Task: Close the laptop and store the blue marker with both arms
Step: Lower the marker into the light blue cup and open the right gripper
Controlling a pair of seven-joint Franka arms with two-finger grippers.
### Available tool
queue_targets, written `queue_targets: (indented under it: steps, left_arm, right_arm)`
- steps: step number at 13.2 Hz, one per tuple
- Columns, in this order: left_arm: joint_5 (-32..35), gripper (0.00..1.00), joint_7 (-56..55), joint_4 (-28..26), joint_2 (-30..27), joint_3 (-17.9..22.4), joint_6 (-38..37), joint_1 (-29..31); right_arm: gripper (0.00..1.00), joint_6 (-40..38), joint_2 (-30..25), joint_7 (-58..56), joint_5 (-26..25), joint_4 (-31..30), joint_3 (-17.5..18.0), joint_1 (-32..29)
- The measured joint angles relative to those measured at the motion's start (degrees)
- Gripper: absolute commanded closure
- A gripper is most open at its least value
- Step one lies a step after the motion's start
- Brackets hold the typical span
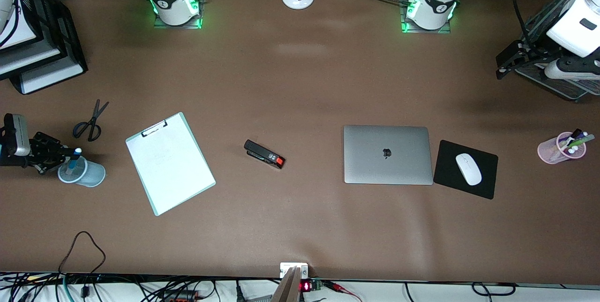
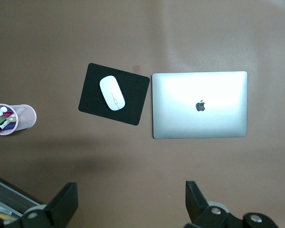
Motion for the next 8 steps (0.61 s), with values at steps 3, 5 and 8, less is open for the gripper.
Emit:
queue_targets:
  steps: [3, 5, 8]
  left_arm:
    - [0.00, 0.00, 1.58, 0.00, 0.00, 0.16, -0.03, 0.05]
    - [0.00, 0.00, 2.22, 0.00, 0.00, 0.25, -0.06, 0.19]
    - [0.00, 0.00, 2.34, 0.00, 0.00, 0.25, -0.06, 0.23]
  right_arm:
    - [0.95, 0.87, 0.21, 0.00, 0.03, 0.06, 0.00, -0.09]
    - [0.95, 0.88, 0.85, 0.00, 0.05, 0.06, 0.04, -0.27]
    - [0.83, 0.88, 2.36, 0.00, 0.14, 0.06, 0.13, -0.78]
